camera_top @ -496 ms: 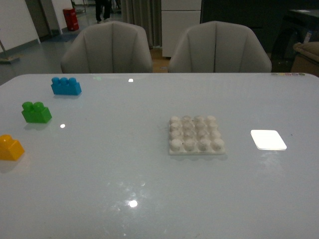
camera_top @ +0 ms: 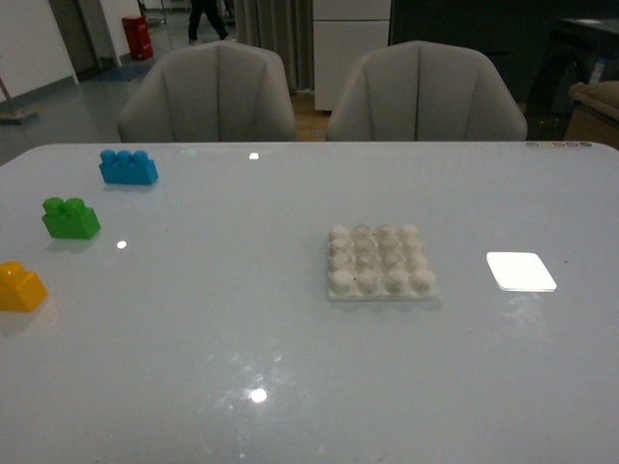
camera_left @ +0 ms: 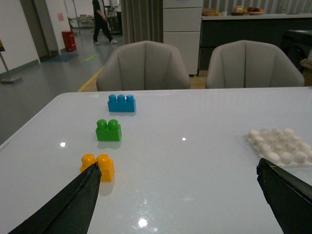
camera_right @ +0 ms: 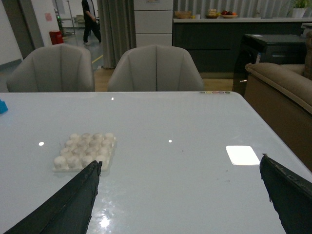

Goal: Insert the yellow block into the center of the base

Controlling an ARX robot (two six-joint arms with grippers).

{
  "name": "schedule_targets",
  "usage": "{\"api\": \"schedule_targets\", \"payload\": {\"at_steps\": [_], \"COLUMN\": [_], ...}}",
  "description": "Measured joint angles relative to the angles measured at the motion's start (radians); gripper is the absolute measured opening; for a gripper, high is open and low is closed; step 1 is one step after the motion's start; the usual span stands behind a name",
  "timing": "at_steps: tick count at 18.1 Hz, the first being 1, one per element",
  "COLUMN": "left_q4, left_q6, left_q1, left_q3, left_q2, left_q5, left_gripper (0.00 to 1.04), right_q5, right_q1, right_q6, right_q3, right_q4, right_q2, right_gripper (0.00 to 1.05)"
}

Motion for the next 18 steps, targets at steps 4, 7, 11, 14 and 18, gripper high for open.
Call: {"api": "schedule_targets", "payload": {"at_steps": [4, 7, 11, 14, 18], "left_q4": [0.000, 0.000, 0.000, 0.000, 0.000], "left_q6": [0.000, 0.000, 0.000, 0.000, 0.000], "left_q1": [0.000, 0.000, 0.000, 0.000, 0.000], "left_q3": [0.000, 0.000, 0.000, 0.000, 0.000], "left_q2": [0.000, 0.000, 0.000, 0.000, 0.000], "left_q5": [0.000, 0.000, 0.000, 0.000, 0.000], "left_gripper": [0.98, 0.98, 0.98, 0.98, 0.98], "right_q5": [0.000, 0.000, 0.000, 0.000, 0.000], "right_q1": [0.000, 0.000, 0.000, 0.000, 0.000], "right_q6": [0.000, 0.000, 0.000, 0.000, 0.000], "right_q3": [0.000, 0.000, 0.000, 0.000, 0.000], "right_q4": [0.000, 0.000, 0.000, 0.000, 0.000], "right_q2": [0.000, 0.000, 0.000, 0.000, 0.000], "right_gripper": [0.98, 0.98, 0.98, 0.98, 0.98]}}
